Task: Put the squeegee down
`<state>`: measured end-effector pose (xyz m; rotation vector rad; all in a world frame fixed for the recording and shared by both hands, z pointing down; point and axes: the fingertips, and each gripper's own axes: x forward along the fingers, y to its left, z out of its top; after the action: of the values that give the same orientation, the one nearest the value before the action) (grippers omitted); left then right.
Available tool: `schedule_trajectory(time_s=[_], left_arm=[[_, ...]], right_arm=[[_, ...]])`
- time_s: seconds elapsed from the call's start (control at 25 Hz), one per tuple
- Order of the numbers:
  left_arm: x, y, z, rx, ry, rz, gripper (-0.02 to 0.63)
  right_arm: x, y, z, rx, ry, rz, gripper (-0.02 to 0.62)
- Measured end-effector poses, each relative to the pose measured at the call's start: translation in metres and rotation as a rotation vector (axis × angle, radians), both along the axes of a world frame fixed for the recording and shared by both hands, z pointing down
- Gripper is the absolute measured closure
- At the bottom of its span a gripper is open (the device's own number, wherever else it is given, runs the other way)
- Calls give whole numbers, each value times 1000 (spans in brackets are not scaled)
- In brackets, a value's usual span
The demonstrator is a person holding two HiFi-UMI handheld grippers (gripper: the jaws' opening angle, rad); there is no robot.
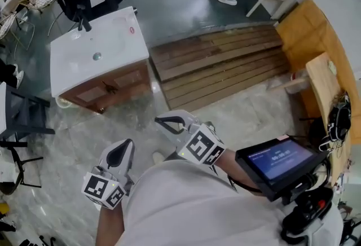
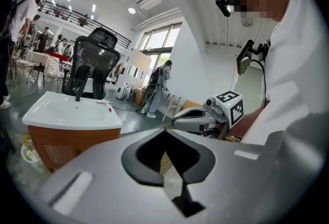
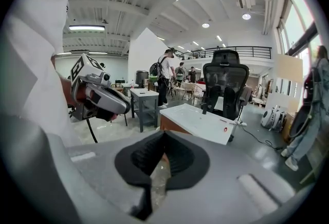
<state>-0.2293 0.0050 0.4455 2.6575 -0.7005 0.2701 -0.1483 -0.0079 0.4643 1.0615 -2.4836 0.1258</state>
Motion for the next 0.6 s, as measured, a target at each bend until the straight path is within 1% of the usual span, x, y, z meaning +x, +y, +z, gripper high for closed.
schedule_trajectory(time_s=[0.24, 0.6], left_arm=[[-4, 2, 1, -5, -4, 12, 598], [-7, 0, 4, -13, -11, 6, 598]], right_arm=[[-6, 1, -1, -5, 26, 9, 592], [-8, 1, -2, -4, 40, 1, 592]])
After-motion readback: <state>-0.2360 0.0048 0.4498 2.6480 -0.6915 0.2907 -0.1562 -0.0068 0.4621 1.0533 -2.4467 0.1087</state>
